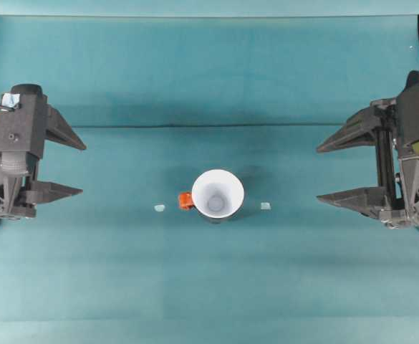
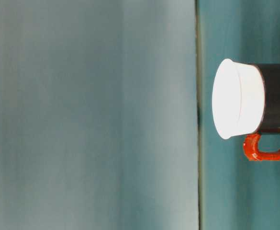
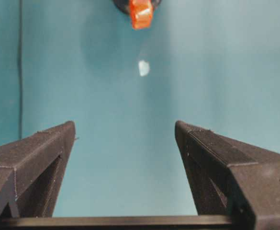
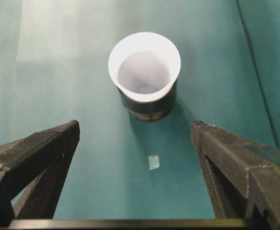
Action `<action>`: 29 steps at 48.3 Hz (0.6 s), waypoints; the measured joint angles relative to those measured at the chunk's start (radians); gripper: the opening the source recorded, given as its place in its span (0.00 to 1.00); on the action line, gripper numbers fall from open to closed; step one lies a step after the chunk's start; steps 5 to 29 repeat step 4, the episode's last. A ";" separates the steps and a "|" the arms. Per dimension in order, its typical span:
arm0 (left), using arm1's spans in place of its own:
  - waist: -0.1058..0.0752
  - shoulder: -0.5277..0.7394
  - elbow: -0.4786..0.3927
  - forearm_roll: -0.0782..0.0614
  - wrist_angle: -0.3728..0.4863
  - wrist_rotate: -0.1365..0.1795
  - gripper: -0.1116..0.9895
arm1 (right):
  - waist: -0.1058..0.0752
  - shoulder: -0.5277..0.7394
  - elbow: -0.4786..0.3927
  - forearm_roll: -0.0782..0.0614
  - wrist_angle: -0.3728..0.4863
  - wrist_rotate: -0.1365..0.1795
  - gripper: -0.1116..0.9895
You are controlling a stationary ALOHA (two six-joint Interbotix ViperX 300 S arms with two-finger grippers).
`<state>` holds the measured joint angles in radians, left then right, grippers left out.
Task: Put the paper cup into the moved red handle cup holder.
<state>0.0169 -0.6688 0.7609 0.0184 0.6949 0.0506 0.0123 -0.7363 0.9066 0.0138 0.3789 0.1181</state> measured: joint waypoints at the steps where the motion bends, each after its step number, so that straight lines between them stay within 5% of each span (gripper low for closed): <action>1: 0.000 0.000 0.000 0.000 -0.002 0.000 0.91 | 0.000 0.000 0.000 -0.002 0.000 0.002 0.89; 29: -0.002 0.000 0.000 0.002 -0.005 0.000 0.91 | 0.000 0.000 0.000 0.000 0.000 0.002 0.89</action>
